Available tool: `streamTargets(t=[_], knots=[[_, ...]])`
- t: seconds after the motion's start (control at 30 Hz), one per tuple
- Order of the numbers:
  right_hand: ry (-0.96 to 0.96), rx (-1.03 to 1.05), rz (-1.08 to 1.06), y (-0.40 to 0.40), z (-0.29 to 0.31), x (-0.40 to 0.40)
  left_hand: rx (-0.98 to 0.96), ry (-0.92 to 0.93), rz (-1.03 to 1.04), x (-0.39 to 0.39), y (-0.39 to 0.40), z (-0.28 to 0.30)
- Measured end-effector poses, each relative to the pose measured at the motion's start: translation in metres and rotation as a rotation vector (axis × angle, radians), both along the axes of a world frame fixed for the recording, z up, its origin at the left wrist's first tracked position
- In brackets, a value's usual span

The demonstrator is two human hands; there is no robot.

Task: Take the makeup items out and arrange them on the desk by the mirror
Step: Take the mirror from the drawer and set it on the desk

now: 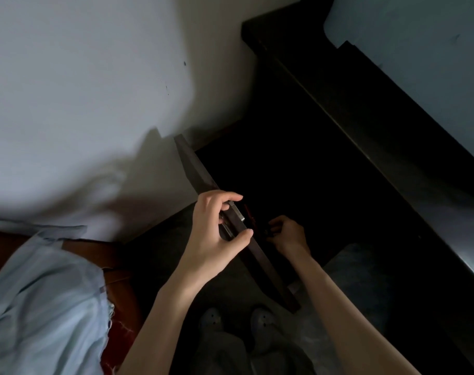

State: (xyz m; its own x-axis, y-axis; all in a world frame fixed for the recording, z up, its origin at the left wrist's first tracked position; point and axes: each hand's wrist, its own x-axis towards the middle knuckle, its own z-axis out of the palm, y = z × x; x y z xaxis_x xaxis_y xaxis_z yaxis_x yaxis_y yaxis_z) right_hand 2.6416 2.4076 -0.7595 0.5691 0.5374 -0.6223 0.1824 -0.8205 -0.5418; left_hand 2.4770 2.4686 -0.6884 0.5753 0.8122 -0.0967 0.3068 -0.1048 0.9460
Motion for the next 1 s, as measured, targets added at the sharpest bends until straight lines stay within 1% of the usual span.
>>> streamTargets(t=[0.07, 0.13, 0.27, 0.43, 0.6, 0.8, 0.9, 1.0], knots=[[-0.027, -0.027, 0.045, 0.0, -0.001, 0.001, 0.004, 0.003, -0.002, 0.0, 0.001, 0.0], [-0.012, -0.013, 0.038, 0.0, 0.001, 0.001, 0.01, 0.006, -0.003, 0.0, 0.002, 0.001], [0.018, 0.127, -0.031, 0.0, 0.022, 0.0, -0.011, 0.019, -0.032, 0.0, 0.006, 0.006], [0.023, 0.333, -0.051, -0.018, 0.086, -0.005, -0.03, 0.044, -0.109, 0.006, 0.008, 0.026], [-0.03, 0.463, -0.108, -0.044, 0.165, -0.006, -0.009, -0.003, -0.208, 0.031, 0.006, 0.065], [-0.108, 0.514, -0.247, -0.096, 0.237, 0.021, 0.023, -0.061, -0.35, 0.068, -0.009, 0.118], [-0.199, 0.505, -0.327, -0.13, 0.256, 0.052, 0.006, -0.11, -0.412, 0.092, -0.032, 0.137], [-0.29, 0.477, -0.382, -0.162, 0.26, 0.083, -0.03, -0.155, -0.476, 0.116, -0.064, 0.147]])
